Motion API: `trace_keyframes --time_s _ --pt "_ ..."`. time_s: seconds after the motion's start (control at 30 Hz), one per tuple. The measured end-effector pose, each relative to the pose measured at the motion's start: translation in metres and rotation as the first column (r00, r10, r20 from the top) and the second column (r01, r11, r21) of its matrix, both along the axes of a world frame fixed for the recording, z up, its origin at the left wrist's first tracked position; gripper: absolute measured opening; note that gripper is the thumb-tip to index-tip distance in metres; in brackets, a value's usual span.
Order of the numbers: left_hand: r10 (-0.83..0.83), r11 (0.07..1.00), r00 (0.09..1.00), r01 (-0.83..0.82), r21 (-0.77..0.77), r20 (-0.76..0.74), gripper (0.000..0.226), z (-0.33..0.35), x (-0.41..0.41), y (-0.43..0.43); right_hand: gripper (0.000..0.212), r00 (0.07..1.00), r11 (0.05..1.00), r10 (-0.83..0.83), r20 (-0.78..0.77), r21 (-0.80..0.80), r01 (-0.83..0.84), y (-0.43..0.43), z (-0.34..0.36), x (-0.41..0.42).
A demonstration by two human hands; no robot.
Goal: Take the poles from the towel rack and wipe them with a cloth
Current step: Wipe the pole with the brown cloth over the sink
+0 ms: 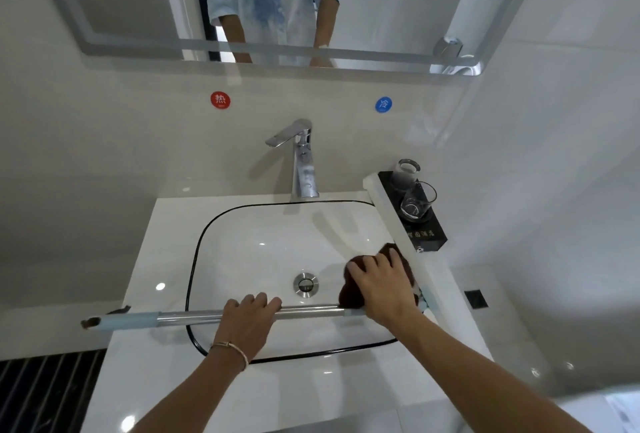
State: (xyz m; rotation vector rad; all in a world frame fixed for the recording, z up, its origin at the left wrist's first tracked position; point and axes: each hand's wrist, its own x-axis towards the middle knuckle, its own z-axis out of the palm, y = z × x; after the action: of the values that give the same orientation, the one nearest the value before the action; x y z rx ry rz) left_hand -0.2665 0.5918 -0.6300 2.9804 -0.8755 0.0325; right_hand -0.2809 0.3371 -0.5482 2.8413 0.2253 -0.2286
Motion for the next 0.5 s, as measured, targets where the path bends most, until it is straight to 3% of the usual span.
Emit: trace_keyframes --time_s 0.13,0.33,0.5 --pt "0.039 0.999 0.999 -0.039 -0.014 -0.017 0.069 -0.004 -0.002 -0.003 0.069 0.996 0.976 -0.059 -0.063 -0.215 0.044 -0.012 0.000 0.001" --pt "0.069 0.997 0.996 -0.067 -0.032 0.060 0.058 0.001 -0.007 -0.007 0.067 0.991 0.968 -0.026 -0.132 -0.251 -0.008 -0.009 0.010 0.010" --pt "0.071 0.997 0.993 -0.068 -0.035 0.091 0.058 0.000 -0.007 -0.007 0.056 0.988 0.958 0.150 0.032 -0.251 -0.138 0.004 0.055 0.048"
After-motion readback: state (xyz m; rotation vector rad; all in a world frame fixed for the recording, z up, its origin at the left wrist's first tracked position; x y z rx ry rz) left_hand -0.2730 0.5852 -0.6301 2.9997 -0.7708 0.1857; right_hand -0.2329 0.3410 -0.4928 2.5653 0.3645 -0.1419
